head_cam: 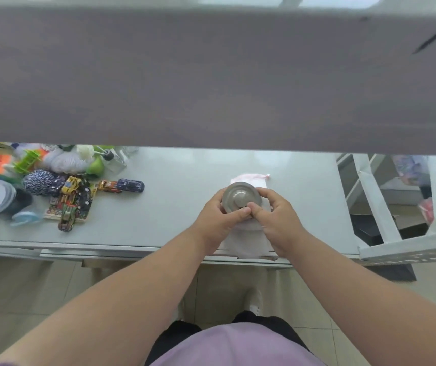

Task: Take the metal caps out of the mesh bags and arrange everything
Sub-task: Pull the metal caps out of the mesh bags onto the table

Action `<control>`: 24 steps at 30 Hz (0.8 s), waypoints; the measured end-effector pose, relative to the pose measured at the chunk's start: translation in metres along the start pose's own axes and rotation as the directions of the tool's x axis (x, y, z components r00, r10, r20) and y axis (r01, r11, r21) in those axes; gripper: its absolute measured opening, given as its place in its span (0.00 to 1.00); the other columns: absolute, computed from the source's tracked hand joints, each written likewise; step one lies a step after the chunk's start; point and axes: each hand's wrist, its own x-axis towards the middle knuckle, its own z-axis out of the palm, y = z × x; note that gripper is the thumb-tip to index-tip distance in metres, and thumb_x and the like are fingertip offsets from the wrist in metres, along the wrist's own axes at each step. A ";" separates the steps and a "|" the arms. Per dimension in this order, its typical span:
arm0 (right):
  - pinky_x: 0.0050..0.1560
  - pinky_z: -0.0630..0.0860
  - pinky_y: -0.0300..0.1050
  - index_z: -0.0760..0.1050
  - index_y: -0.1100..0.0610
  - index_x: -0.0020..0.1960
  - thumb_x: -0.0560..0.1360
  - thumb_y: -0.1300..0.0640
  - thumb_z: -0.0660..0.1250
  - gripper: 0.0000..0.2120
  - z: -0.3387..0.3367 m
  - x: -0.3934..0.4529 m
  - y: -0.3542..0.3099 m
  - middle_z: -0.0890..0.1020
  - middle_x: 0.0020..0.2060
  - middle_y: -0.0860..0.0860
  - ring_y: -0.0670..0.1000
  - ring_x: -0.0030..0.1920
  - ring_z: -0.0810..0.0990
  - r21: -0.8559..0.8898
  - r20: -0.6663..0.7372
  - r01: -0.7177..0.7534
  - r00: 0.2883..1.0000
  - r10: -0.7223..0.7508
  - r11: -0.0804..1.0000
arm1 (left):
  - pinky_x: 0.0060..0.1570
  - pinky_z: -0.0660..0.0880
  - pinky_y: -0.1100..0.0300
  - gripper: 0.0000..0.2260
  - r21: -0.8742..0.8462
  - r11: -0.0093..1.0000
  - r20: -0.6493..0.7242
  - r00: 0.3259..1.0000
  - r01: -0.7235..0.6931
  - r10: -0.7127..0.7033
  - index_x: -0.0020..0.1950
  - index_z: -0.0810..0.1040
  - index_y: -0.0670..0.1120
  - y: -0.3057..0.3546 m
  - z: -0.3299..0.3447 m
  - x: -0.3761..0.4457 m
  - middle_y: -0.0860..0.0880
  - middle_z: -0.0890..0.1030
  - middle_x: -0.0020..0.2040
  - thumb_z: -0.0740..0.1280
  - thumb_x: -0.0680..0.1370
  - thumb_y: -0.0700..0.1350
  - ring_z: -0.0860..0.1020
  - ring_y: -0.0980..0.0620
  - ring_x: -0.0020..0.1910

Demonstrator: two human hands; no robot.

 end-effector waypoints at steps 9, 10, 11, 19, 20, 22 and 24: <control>0.61 0.82 0.62 0.79 0.54 0.62 0.81 0.56 0.69 0.10 0.054 0.008 -0.027 0.86 0.57 0.59 0.61 0.58 0.86 0.297 0.077 -0.145 0.989 0.127 0.944 | 0.65 0.81 0.37 0.28 -0.149 0.987 0.015 0.998 0.062 -0.061 0.73 0.78 0.50 0.021 -0.045 -0.010 0.37 0.83 0.69 0.83 0.75 0.46 0.85 0.40 0.63; 0.60 0.82 0.63 0.79 0.56 0.61 0.82 0.56 0.69 0.09 0.061 0.009 -0.030 0.86 0.57 0.60 0.62 0.58 0.86 0.311 0.073 -0.160 0.987 0.145 0.937 | 0.66 0.81 0.37 0.29 -0.154 0.987 0.005 0.998 0.055 -0.055 0.72 0.79 0.50 0.024 -0.051 -0.012 0.37 0.83 0.69 0.84 0.73 0.47 0.85 0.39 0.63; 0.59 0.83 0.64 0.78 0.57 0.60 0.82 0.56 0.68 0.09 0.067 0.011 -0.033 0.86 0.57 0.61 0.63 0.57 0.86 0.325 0.066 -0.174 0.985 0.161 0.929 | 0.65 0.82 0.38 0.29 -0.159 0.986 -0.007 0.999 0.050 -0.052 0.71 0.80 0.50 0.025 -0.057 -0.014 0.38 0.84 0.68 0.85 0.72 0.48 0.85 0.39 0.63; 0.54 0.81 0.55 0.75 0.51 0.55 0.82 0.47 0.65 0.08 0.106 0.034 -0.032 0.82 0.54 0.53 0.55 0.52 0.81 0.206 -0.068 -0.236 0.965 0.254 0.950 | 0.54 0.85 0.48 0.23 -0.077 0.997 -0.150 0.989 0.001 -0.012 0.63 0.84 0.52 0.022 -0.100 -0.034 0.43 0.86 0.62 0.80 0.71 0.37 0.86 0.44 0.55; 0.53 0.80 0.54 0.75 0.51 0.54 0.81 0.47 0.65 0.08 0.108 0.040 -0.031 0.81 0.53 0.53 0.54 0.49 0.79 0.182 -0.089 -0.236 0.963 0.255 0.955 | 0.52 0.85 0.49 0.21 -0.048 0.999 -0.182 0.983 0.002 -0.011 0.61 0.85 0.53 0.021 -0.105 -0.037 0.43 0.85 0.60 0.78 0.71 0.36 0.85 0.45 0.53; 0.56 0.81 0.56 0.76 0.50 0.55 0.80 0.46 0.66 0.09 0.113 0.052 -0.031 0.82 0.54 0.54 0.55 0.49 0.80 0.183 -0.092 -0.259 0.956 0.279 0.948 | 0.50 0.84 0.48 0.20 -0.012 1.000 -0.238 0.971 0.016 -0.019 0.58 0.85 0.54 0.021 -0.112 -0.041 0.40 0.84 0.61 0.75 0.71 0.35 0.84 0.45 0.51; 0.54 0.83 0.57 0.77 0.49 0.53 0.78 0.45 0.68 0.08 0.117 0.063 -0.030 0.83 0.53 0.52 0.55 0.51 0.82 0.176 -0.101 -0.264 0.953 0.284 0.948 | 0.46 0.84 0.50 0.20 0.006 1.000 -0.293 0.956 0.022 -0.019 0.57 0.86 0.55 0.021 -0.116 -0.045 0.41 0.83 0.59 0.74 0.70 0.36 0.84 0.46 0.49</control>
